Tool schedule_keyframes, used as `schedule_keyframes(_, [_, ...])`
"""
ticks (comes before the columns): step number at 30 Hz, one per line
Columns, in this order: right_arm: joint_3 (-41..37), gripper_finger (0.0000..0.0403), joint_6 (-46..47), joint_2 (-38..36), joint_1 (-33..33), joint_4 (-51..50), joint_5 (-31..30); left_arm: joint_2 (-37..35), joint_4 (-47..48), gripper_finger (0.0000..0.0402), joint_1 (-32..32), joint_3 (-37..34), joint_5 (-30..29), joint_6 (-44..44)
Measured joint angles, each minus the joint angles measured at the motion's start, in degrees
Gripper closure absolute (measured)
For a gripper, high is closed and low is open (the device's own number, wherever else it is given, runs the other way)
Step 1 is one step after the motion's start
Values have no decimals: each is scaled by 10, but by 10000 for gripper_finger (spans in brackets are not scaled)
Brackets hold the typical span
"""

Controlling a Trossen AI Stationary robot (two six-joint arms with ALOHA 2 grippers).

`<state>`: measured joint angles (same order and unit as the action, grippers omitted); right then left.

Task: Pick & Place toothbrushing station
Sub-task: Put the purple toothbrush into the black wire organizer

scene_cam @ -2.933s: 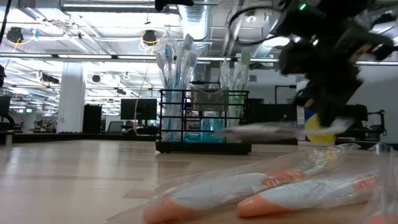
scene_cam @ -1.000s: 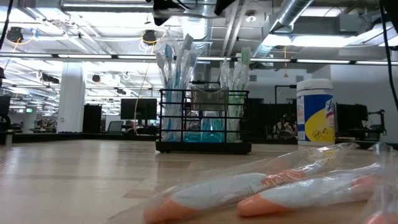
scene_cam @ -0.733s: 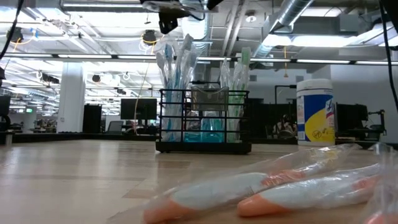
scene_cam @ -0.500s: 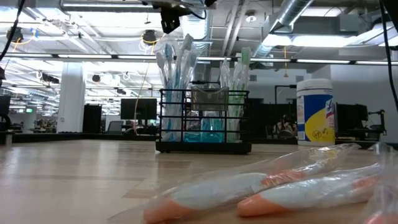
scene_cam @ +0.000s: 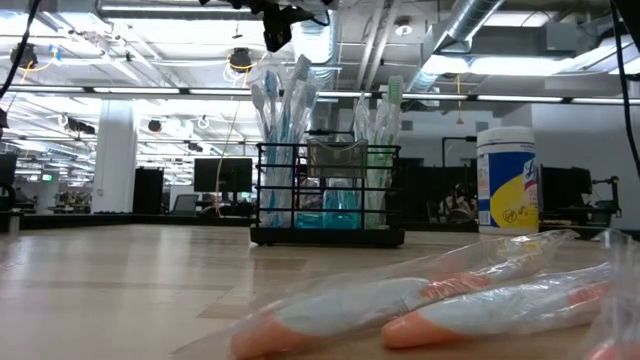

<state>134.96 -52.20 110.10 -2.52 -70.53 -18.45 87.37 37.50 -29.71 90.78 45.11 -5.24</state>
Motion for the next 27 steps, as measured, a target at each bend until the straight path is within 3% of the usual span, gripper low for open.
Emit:
schedule_keyframes(10, [0,403,-20,0,0,35,3,13,-4,204,1,0,43,-15])
schedule_keyframes(20, [0,403,-23,0,0,35,2,12,-5,206,1,0,45,-12])
schedule_keyframes(24, [0,403,-24,0,0,35,2,12,-6,232,1,0,45,-1])
schedule_keyframes(27, [0,403,-24,0,1,35,2,12,-7,277,1,0,44,11])
